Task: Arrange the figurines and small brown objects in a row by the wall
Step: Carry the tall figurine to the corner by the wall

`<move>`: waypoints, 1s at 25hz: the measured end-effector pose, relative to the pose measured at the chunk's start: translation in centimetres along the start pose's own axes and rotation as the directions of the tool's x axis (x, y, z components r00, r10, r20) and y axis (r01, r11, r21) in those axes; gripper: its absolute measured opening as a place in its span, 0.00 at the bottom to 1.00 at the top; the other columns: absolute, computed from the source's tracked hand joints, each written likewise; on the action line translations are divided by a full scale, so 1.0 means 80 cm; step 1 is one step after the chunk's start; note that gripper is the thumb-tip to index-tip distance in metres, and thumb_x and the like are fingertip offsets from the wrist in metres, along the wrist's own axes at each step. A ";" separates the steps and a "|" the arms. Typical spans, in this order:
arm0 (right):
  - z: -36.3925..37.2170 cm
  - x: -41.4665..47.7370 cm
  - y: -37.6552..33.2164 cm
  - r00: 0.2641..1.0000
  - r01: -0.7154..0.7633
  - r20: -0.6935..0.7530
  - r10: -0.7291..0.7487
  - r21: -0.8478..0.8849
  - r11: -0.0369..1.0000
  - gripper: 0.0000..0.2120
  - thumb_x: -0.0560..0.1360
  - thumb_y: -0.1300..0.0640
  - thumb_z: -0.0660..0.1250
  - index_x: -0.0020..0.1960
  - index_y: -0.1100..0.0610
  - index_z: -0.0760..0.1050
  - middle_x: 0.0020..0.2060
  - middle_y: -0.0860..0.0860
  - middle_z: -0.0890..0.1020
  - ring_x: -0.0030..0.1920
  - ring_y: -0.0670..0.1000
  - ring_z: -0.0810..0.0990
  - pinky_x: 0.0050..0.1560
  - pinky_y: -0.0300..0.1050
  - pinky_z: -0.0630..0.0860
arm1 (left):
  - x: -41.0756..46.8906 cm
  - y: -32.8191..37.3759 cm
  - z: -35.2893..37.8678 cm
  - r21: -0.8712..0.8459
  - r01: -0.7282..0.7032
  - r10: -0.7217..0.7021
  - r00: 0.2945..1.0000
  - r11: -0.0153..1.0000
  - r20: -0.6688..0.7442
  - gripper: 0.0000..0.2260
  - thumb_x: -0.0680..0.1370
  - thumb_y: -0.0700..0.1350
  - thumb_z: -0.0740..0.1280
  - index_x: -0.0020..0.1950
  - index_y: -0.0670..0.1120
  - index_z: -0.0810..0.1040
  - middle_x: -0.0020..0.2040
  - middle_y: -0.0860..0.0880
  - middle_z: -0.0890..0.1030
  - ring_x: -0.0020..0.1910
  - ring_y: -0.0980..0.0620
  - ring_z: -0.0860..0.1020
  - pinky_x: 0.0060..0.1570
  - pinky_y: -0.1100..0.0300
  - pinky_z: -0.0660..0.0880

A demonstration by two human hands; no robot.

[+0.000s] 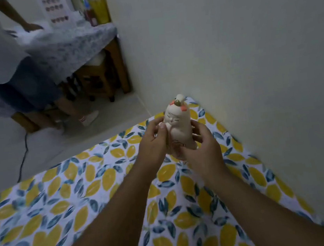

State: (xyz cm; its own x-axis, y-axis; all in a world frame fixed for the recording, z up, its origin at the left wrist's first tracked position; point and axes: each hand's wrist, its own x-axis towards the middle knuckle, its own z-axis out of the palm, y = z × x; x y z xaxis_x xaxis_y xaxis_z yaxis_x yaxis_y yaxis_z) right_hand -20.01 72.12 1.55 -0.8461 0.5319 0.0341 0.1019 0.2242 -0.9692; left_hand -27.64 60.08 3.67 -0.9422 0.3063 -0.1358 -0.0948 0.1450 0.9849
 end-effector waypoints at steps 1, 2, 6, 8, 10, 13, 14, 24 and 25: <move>-0.007 0.024 0.011 1.000 -0.013 -0.028 0.014 0.042 0.999 0.28 0.69 0.49 0.80 0.66 0.43 0.73 0.58 0.40 0.81 0.55 0.42 0.81 0.48 0.51 0.84 | 0.026 -0.004 0.019 0.001 0.000 0.000 1.000 1.000 0.019 0.12 0.84 0.52 0.59 0.65 0.58 0.77 0.58 0.52 0.81 0.55 0.56 0.81 0.53 0.51 0.81; -0.012 0.045 0.021 0.998 -0.022 -0.054 0.027 0.091 0.996 0.25 0.70 0.50 0.80 0.63 0.43 0.74 0.56 0.39 0.81 0.53 0.40 0.81 0.46 0.51 0.85 | 0.049 -0.007 0.036 0.010 -0.011 0.011 0.999 1.000 0.032 0.12 0.85 0.51 0.59 0.65 0.56 0.77 0.59 0.50 0.81 0.54 0.57 0.81 0.53 0.52 0.81; -0.025 0.112 0.054 0.982 -0.001 -0.186 0.030 0.152 0.988 0.22 0.70 0.55 0.79 0.54 0.37 0.72 0.53 0.37 0.80 0.52 0.38 0.82 0.46 0.49 0.85 | 0.125 -0.009 0.089 0.004 -0.081 0.080 0.990 0.997 0.113 0.14 0.85 0.46 0.59 0.68 0.49 0.77 0.61 0.48 0.82 0.56 0.57 0.81 0.53 0.59 0.80; -0.027 0.136 0.070 0.967 0.004 -0.252 0.035 0.153 0.988 0.23 0.70 0.54 0.80 0.54 0.37 0.71 0.53 0.40 0.81 0.53 0.41 0.82 0.48 0.51 0.84 | 0.150 -0.012 0.106 0.032 -0.107 0.102 0.986 0.994 0.130 0.14 0.85 0.46 0.60 0.68 0.50 0.78 0.61 0.50 0.82 0.58 0.56 0.81 0.58 0.54 0.79; -0.026 0.149 0.083 0.953 -0.003 -0.299 0.047 0.146 0.989 0.23 0.69 0.54 0.80 0.57 0.42 0.72 0.54 0.44 0.82 0.53 0.41 0.82 0.49 0.51 0.84 | 0.168 -0.016 0.119 0.049 -0.133 0.124 0.981 0.990 0.148 0.13 0.85 0.45 0.60 0.66 0.52 0.79 0.61 0.51 0.82 0.58 0.57 0.80 0.60 0.53 0.78; -0.022 0.151 0.100 0.933 0.006 -0.357 0.035 0.114 0.993 0.23 0.70 0.54 0.79 0.59 0.44 0.71 0.55 0.46 0.82 0.56 0.41 0.81 0.52 0.45 0.82 | 0.181 -0.023 0.130 0.052 -0.155 0.145 0.976 0.987 0.162 0.12 0.85 0.45 0.60 0.64 0.55 0.79 0.59 0.55 0.83 0.58 0.60 0.80 0.61 0.55 0.77; -0.020 0.150 0.105 0.929 0.017 -0.369 0.027 0.116 0.993 0.23 0.70 0.54 0.79 0.59 0.44 0.71 0.56 0.46 0.81 0.57 0.42 0.81 0.53 0.45 0.81 | 0.183 -0.027 0.132 0.055 -0.153 0.142 0.976 0.987 0.162 0.12 0.85 0.46 0.60 0.64 0.55 0.80 0.59 0.55 0.83 0.59 0.60 0.80 0.61 0.56 0.77; -0.007 0.152 0.127 0.927 0.051 -0.374 -0.014 0.090 0.995 0.25 0.72 0.53 0.76 0.65 0.50 0.68 0.62 0.51 0.78 0.65 0.49 0.77 0.57 0.55 0.81 | 0.179 -0.032 0.136 0.040 -0.174 0.166 0.973 0.984 0.160 0.12 0.85 0.50 0.58 0.62 0.60 0.78 0.58 0.56 0.83 0.59 0.59 0.79 0.60 0.55 0.77; -0.009 0.151 0.123 0.931 0.049 -0.364 -0.012 0.092 0.995 0.25 0.72 0.51 0.76 0.64 0.48 0.68 0.62 0.51 0.78 0.64 0.50 0.78 0.57 0.55 0.81 | 0.176 -0.028 0.136 0.025 -0.159 0.153 0.975 0.987 0.163 0.12 0.85 0.48 0.58 0.62 0.59 0.78 0.58 0.56 0.83 0.58 0.59 0.80 0.59 0.58 0.77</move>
State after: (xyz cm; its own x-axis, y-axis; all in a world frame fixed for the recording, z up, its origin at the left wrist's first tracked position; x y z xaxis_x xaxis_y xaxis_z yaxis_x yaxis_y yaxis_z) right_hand -28.86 81.35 -7.41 -0.5986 0.7901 0.1321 0.0119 0.1737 -0.9847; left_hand -37.19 74.30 -1.60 -0.8806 0.4739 0.0008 0.0642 0.1176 0.9910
